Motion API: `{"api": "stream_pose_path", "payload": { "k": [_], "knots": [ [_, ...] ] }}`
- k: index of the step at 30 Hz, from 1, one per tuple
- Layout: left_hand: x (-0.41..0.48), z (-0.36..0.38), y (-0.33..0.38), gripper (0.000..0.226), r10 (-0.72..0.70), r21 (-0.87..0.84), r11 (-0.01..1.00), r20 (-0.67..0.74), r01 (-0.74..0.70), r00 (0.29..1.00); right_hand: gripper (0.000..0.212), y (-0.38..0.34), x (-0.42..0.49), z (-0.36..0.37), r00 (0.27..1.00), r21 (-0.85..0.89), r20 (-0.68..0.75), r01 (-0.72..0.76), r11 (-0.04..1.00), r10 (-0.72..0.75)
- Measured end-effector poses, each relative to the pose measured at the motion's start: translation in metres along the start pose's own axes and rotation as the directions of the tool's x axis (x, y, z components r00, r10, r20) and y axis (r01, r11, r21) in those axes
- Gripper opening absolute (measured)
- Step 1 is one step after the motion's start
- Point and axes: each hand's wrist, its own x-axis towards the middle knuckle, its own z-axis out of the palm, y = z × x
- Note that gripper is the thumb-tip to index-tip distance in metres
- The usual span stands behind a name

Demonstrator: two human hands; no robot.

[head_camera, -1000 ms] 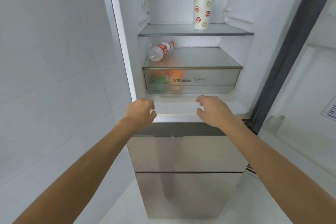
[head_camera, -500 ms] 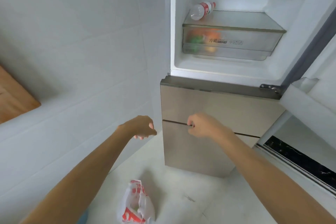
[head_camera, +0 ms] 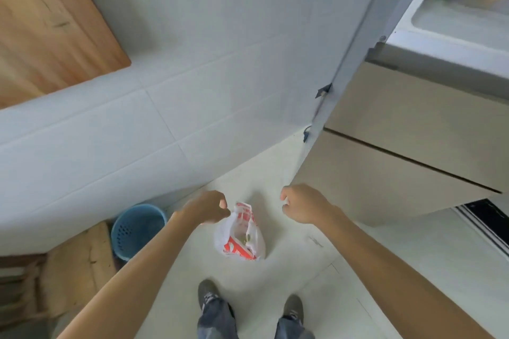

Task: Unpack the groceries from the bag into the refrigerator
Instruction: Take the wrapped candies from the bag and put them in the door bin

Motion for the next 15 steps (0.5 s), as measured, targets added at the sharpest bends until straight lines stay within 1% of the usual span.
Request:
{"api": "stream_pose_path", "payload": {
  "k": [3,5,8,11,13,14,15],
  "knots": [
    [0.029,0.026,-0.043,0.034,0.009,-0.029,1.000,0.018,-0.009,1.000,0.032,-0.021,0.036,0.047,0.995,0.032,0.089,-0.040,0.999,0.037],
    [0.052,0.049,-0.061,0.034,0.017,-0.054,0.998,0.038,-0.015,0.999,0.031,-0.025,0.062,0.077,0.991,0.044,0.122,-0.055,0.998,0.050],
    [0.096,0.093,-0.078,0.031,0.045,-0.069,0.997,0.067,-0.040,0.997,0.031,-0.020,0.108,0.126,0.979,0.058,0.196,-0.060,0.997,0.047],
    [0.156,0.153,-0.092,0.032,0.051,-0.061,0.997,0.059,-0.047,0.997,0.030,0.000,0.167,0.191,0.972,0.042,0.231,-0.061,0.997,0.050],
    [0.201,0.199,-0.102,0.032,0.049,0.001,0.999,0.049,-0.049,0.998,0.018,0.021,0.211,0.243,0.967,0.021,0.251,-0.055,0.998,0.048],
    [0.225,0.225,-0.108,0.032,0.066,0.070,0.995,0.042,-0.069,0.997,0.014,0.032,0.233,0.270,0.966,0.019,0.255,-0.041,0.999,0.035],
    [0.250,0.250,-0.114,0.032,0.098,0.151,0.983,0.045,-0.103,0.994,0.019,0.043,0.255,0.297,0.968,0.035,0.251,-0.028,0.999,0.018]
  ]
}}
